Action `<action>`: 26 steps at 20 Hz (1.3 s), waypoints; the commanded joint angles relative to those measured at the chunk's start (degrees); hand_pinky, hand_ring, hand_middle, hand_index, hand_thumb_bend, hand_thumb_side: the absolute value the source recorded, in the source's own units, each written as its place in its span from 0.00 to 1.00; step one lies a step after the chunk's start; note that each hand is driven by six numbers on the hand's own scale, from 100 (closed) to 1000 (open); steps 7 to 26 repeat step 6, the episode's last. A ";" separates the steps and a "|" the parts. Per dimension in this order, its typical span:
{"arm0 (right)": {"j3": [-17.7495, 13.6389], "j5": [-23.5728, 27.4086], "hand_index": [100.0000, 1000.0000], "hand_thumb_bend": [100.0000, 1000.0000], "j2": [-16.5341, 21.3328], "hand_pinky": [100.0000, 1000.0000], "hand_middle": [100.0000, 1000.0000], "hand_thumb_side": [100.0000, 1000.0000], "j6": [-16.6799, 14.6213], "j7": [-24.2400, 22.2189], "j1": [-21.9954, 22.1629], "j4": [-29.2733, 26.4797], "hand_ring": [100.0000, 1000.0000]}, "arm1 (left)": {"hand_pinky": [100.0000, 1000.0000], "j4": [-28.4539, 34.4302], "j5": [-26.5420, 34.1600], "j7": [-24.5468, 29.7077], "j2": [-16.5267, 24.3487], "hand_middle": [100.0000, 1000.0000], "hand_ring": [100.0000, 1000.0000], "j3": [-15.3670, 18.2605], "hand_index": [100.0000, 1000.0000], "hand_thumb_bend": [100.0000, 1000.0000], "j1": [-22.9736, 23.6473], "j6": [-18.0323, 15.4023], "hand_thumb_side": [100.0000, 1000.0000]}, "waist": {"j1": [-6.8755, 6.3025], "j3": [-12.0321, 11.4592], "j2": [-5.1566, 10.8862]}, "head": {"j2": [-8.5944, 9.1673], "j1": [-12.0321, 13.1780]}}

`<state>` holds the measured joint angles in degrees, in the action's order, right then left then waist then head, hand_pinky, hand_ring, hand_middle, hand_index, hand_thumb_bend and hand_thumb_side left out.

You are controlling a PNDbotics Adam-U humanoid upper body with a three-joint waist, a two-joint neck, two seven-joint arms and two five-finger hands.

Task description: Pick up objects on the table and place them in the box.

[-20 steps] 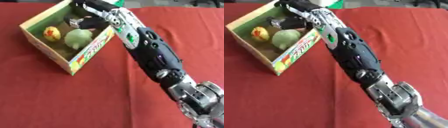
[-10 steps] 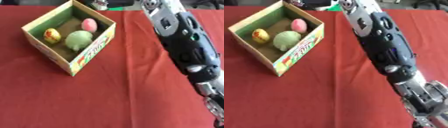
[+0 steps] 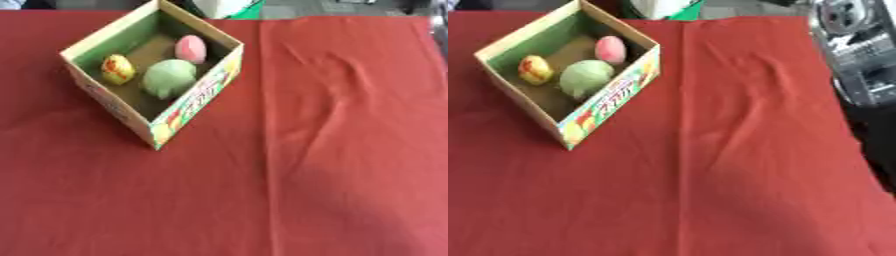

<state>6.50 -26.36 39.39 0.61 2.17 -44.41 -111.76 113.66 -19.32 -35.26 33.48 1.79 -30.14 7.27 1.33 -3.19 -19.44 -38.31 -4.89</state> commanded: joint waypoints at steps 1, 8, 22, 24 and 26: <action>-3.50 5.75 1.00 0.00 3.21 0.95 1.00 1.00 -0.65 7.53 2.28 -2.73 0.86 | 0.56 0.93 2.48 -3.37 0.38 0.74 0.73 0.84 0.83 0.16 0.35 -2.96 1.00 | -0.37 0.10 1.33 | -0.73 0.90; -4.17 8.80 1.00 0.00 4.11 0.95 1.00 1.00 -2.34 11.24 4.01 -2.83 0.86 | 0.56 0.93 3.66 -4.49 0.32 0.74 0.73 0.81 0.83 0.16 0.85 -4.57 1.00 | -0.44 0.08 1.33 | -0.85 0.98; -4.17 8.80 1.00 0.00 4.11 0.95 1.00 1.00 -2.34 11.24 4.01 -2.83 0.86 | 0.56 0.93 3.66 -4.49 0.32 0.74 0.73 0.81 0.83 0.16 0.85 -4.57 1.00 | -0.44 0.08 1.33 | -0.85 0.98; -4.17 8.80 1.00 0.00 4.11 0.95 1.00 1.00 -2.34 11.24 4.01 -2.83 0.86 | 0.56 0.93 3.66 -4.49 0.32 0.74 0.73 0.81 0.83 0.16 0.85 -4.57 1.00 | -0.44 0.08 1.33 | -0.85 0.98; -4.17 8.80 1.00 0.00 4.11 0.95 1.00 1.00 -2.34 11.24 4.01 -2.83 0.86 | 0.56 0.93 3.66 -4.49 0.32 0.74 0.73 0.81 0.83 0.16 0.85 -4.57 1.00 | -0.44 0.08 1.33 | -0.85 0.98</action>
